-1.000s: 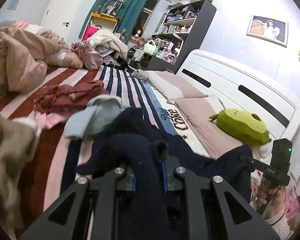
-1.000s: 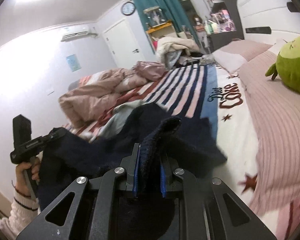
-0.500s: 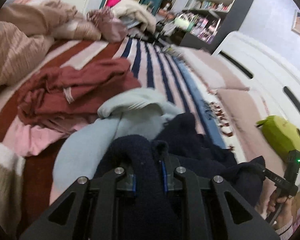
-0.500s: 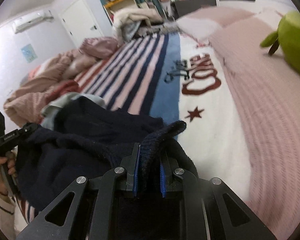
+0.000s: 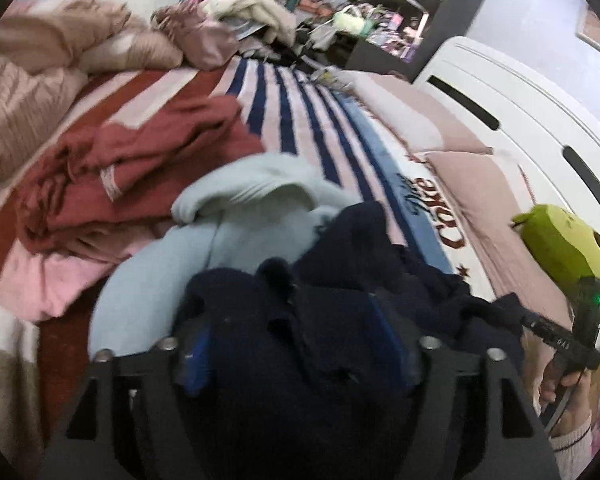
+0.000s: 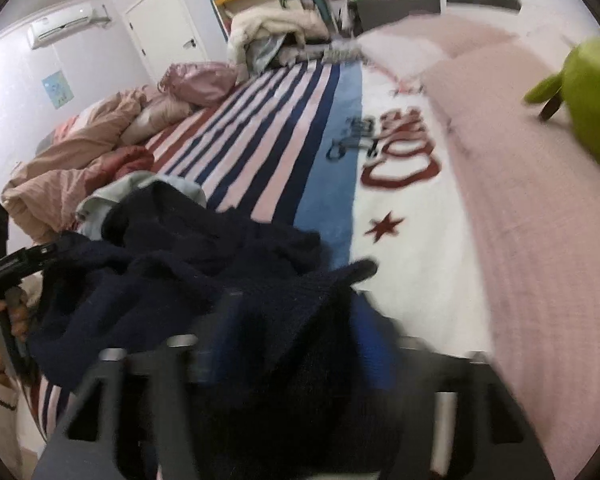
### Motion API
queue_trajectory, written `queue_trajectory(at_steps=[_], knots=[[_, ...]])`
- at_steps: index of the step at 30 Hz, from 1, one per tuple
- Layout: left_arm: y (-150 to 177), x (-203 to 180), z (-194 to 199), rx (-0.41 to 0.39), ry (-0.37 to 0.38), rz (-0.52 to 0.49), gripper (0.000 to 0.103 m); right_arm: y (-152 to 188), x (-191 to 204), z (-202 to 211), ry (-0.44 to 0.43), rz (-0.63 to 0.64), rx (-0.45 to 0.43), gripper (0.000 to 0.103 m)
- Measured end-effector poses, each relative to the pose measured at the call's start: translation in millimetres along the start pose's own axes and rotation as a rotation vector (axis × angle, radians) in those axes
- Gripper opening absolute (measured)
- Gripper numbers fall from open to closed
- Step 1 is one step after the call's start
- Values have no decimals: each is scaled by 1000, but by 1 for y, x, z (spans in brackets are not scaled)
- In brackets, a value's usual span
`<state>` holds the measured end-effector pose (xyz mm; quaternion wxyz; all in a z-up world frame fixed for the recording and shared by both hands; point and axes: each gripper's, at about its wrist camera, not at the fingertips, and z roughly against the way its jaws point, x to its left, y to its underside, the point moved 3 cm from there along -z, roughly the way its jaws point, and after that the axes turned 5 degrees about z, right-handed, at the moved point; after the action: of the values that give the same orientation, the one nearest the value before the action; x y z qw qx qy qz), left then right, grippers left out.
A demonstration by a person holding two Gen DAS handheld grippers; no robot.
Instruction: Fold small clothes
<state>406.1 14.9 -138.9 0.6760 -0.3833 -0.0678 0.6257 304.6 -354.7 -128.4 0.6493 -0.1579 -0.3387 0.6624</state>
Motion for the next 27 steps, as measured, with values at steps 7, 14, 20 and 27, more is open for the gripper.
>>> queue_trajectory(at_steps=[7,14,20,27], knots=[[5,-21,76,-93,-32,-72,83,7,34,69,-35,88,-94,63],[55,-32,106,-75,-11,-99,82,46,96,89,-91,199,-115,23],[113,-43,88,32,46,-170,21,88,124,52,-173,227,-15,10],[145,-51,50,107,51,-187,20,111,121,4,-110,165,49,9]])
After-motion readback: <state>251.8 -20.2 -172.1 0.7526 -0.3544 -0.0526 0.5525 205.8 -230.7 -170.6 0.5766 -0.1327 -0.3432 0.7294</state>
